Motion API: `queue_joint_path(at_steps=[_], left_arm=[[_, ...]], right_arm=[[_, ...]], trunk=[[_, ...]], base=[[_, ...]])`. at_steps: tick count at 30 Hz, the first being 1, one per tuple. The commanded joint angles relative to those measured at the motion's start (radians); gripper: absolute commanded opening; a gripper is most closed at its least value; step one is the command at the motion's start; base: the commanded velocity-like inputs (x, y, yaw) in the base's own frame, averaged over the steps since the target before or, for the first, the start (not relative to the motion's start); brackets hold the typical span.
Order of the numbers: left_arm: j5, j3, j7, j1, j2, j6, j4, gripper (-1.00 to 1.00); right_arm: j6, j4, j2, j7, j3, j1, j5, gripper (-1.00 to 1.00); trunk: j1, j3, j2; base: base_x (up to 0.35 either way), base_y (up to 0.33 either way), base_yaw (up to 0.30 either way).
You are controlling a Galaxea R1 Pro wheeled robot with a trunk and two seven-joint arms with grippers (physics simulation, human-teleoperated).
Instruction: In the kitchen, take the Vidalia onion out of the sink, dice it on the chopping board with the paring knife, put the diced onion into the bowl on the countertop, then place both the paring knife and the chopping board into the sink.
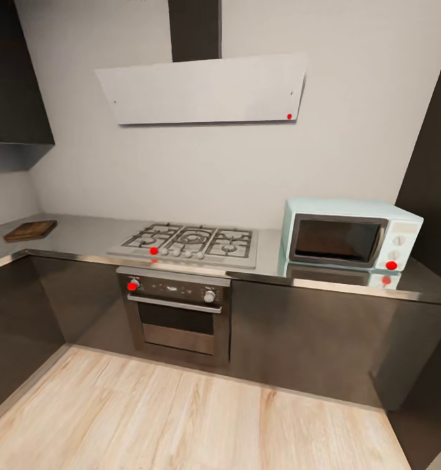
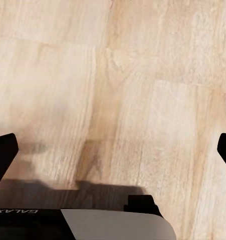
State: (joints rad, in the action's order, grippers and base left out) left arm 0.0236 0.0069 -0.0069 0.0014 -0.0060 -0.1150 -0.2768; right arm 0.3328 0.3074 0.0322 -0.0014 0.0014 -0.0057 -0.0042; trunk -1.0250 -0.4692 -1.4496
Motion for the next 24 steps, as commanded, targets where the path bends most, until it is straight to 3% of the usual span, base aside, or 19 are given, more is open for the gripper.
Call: queue_joint_path(at_steps=[1, 24], left_arm=[[0.002, 0.001, -0.001, 0.000, 0.000, -0.002, -0.001, 1.00], [0.002, 0.001, -0.001, 0.000, 0.000, -0.002, -0.001, 1.00]], right_arm=[[0.003, -0.001, 0.000, 0.000, 0.000, 0.000, 0.000, 1.00], [0.003, -0.001, 0.000, 0.000, 0.000, 0.000, 0.000, 1.00]], trunk=[[0.000, -0.001, 0.000], [0.000, -0.001, 0.000]], base=[[0.000, 0.000, 0.280], [0.000, 0.000, 0.280]])
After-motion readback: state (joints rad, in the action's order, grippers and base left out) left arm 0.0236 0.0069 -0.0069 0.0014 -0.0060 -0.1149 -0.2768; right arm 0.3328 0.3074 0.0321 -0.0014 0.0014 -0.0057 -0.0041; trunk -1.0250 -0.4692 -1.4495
